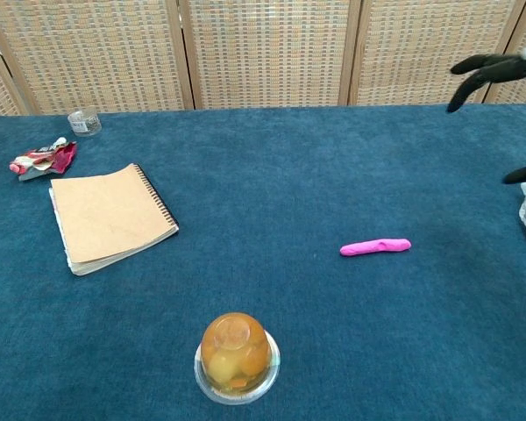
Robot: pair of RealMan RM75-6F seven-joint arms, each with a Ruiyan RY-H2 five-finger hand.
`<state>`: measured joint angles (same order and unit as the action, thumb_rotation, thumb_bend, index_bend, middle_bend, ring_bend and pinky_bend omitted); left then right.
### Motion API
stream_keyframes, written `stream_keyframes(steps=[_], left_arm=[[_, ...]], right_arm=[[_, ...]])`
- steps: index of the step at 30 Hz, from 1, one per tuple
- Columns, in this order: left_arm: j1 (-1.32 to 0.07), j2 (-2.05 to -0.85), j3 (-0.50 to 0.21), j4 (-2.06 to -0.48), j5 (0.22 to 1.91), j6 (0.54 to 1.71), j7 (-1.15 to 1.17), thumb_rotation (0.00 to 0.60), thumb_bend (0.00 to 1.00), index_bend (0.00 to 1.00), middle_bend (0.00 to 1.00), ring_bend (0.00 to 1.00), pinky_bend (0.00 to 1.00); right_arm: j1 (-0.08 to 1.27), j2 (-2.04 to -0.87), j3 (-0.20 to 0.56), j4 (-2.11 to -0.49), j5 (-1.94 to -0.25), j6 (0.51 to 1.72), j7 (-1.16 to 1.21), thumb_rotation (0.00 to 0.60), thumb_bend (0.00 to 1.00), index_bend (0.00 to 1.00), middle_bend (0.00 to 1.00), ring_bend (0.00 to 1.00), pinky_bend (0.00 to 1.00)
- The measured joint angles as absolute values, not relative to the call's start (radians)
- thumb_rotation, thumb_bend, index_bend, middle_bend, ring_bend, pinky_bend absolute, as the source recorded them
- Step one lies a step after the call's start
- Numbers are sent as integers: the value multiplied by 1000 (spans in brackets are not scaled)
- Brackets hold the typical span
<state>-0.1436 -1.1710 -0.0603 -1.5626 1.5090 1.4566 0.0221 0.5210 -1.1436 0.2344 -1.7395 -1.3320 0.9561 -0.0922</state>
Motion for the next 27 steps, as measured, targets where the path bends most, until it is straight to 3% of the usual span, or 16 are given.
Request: stream_keyframes(steps=[8,27], left_arm=[[-159,-1180,-69,-1554,1478,1425,33,600,0,0,0,0,0],[-165,-1182,-64,-1562,1473,1417,49,600,0,0,0,0,0]], right_arm=[[664,-1333,261,-1635,-1147,830,-161,600,370,402,0,0,0],[731,-1539,181,-1464,-1066,848,-298,600,455,443,0,0,0]])
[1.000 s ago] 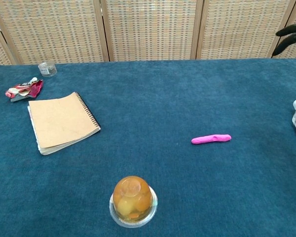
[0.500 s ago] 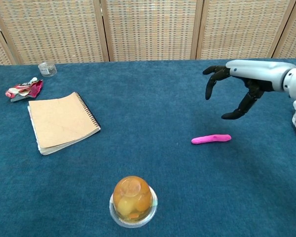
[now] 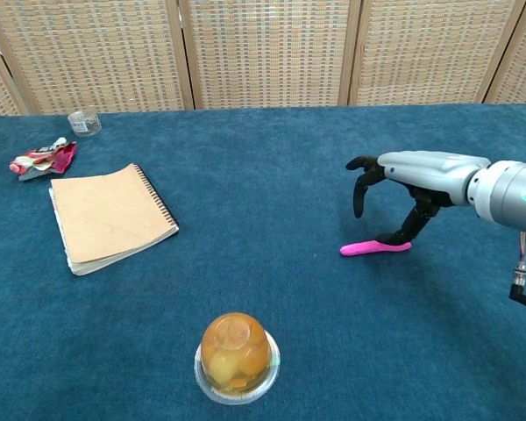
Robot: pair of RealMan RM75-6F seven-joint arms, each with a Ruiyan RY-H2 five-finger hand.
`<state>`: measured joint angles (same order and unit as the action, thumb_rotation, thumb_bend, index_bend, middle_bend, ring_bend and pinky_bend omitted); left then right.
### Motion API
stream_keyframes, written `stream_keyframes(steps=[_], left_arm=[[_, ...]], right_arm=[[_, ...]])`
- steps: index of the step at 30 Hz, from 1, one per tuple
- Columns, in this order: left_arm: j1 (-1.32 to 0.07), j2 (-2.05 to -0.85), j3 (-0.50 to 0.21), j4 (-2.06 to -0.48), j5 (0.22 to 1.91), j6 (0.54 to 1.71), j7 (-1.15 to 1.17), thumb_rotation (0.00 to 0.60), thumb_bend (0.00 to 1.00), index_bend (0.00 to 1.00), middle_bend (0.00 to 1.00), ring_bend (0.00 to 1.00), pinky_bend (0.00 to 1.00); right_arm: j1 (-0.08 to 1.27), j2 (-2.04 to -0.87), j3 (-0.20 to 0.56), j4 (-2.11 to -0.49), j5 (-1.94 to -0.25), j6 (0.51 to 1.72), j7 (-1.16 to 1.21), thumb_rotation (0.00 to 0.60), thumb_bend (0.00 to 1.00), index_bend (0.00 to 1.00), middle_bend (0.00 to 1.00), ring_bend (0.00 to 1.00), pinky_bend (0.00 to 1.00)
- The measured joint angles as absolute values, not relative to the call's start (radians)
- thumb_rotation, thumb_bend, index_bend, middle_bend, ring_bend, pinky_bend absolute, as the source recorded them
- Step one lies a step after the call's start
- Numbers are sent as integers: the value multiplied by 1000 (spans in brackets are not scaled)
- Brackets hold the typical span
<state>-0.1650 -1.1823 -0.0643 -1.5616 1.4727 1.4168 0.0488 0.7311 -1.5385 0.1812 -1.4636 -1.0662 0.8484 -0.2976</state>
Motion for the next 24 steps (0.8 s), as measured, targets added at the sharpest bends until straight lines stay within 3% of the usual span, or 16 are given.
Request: stream_keyframes(steps=[24], left_arm=[[-168,-1179,-63,-1560,1469,1415,36,600,0,0,0,0,0]], right_arm=[[744,-1659,159,-1307,-1012,849,-301,600,475,477,0,0,0]])
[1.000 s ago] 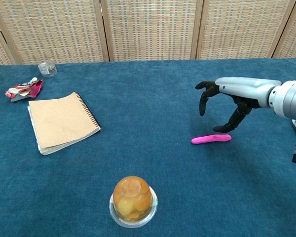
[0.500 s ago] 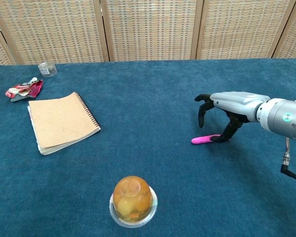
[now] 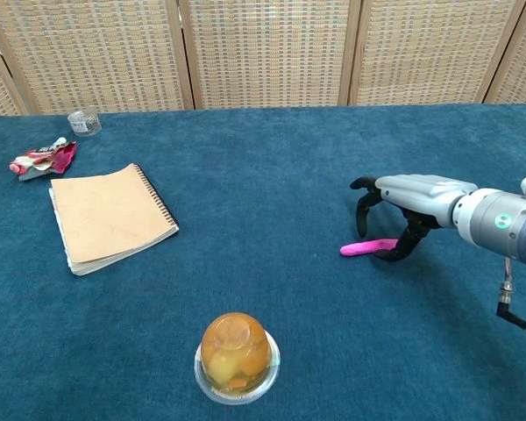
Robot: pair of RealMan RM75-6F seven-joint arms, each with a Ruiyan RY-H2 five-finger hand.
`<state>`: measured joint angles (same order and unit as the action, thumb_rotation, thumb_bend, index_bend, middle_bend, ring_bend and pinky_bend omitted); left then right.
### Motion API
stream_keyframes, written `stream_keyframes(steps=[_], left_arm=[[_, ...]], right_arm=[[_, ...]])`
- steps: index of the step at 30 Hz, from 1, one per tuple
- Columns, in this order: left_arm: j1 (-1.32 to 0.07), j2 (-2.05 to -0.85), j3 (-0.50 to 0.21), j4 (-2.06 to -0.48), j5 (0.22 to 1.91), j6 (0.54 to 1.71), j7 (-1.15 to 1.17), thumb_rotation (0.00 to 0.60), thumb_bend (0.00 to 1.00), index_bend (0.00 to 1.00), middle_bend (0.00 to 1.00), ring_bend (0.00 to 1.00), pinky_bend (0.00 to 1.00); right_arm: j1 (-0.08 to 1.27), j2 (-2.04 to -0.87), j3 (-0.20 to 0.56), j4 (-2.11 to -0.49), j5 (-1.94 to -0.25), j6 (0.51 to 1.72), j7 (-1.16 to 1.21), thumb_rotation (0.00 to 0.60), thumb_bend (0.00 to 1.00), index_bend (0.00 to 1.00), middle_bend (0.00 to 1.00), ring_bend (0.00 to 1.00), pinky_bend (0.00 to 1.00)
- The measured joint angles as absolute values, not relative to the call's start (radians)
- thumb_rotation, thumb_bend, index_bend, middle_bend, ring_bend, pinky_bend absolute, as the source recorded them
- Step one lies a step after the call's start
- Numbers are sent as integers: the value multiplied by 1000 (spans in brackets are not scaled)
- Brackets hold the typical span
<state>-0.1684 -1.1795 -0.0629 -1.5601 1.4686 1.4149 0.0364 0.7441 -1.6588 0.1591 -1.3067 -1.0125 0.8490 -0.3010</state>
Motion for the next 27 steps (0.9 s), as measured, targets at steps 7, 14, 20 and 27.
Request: stream_keyframes(steps=[7,14,20,27], left_arm=[[-170,-1180,-62,-1560,1469,1414,38,600,0,0,0,0,0],[-171,-1182,-60,-1559,1469,1412,38,600,0,0,0,0,0],[-172,-1180,-60,-1563,1467,1410,41,600,0,0,0,0,0],[-171,-1179,-59,-1566,1468,1412,40,600,0,0,0,0,0]], right_arm=[[742,-1672,159,-1288,-1013,844,-288,600,501,496,0,0,0],[739,-1667,167,-1287,-1009,846,-281,600,503,492,0,0,0],[739,-1667,163,-1289,-1007,840,-285,600,508,502,0,0,0],[747,-1672,162,-1288,-993,831,-305,600,527,504,0,0,0]])
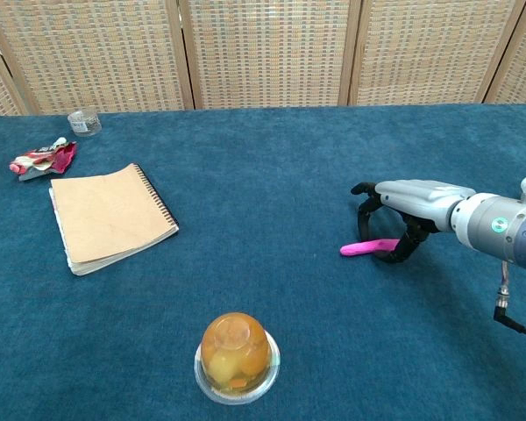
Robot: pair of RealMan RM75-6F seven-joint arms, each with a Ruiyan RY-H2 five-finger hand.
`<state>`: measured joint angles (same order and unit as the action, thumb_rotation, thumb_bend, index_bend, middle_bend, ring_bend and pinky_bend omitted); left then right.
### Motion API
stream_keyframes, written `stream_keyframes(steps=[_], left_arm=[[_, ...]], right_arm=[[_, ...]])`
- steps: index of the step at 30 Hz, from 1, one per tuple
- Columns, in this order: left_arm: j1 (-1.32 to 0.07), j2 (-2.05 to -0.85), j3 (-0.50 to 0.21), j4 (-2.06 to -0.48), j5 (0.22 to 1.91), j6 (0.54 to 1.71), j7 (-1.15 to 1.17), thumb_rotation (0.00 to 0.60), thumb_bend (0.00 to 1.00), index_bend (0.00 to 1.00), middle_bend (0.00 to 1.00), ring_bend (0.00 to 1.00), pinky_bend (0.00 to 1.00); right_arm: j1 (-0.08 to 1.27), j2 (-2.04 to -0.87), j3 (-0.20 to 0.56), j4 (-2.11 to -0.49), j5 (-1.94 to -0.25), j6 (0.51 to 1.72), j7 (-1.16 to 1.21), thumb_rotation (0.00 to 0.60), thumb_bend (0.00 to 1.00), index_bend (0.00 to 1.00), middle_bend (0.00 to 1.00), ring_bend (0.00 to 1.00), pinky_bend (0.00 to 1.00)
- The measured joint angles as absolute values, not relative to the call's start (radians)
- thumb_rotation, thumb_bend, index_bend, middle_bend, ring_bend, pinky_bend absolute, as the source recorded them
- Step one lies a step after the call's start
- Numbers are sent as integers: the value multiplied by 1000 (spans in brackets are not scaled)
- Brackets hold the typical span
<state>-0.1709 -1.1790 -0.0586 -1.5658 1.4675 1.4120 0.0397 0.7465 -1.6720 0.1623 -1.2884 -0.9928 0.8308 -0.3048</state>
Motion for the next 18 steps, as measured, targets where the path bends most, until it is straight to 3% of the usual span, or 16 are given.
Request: stream_keyframes(steps=[18], left_arm=[[-172,-1179,-57,-1567,1468,1410,39,600,0,0,0,0,0]], right_arm=[[746,-1672,168,-1294,-999,837,-293,600,571,619,0,0,0]])
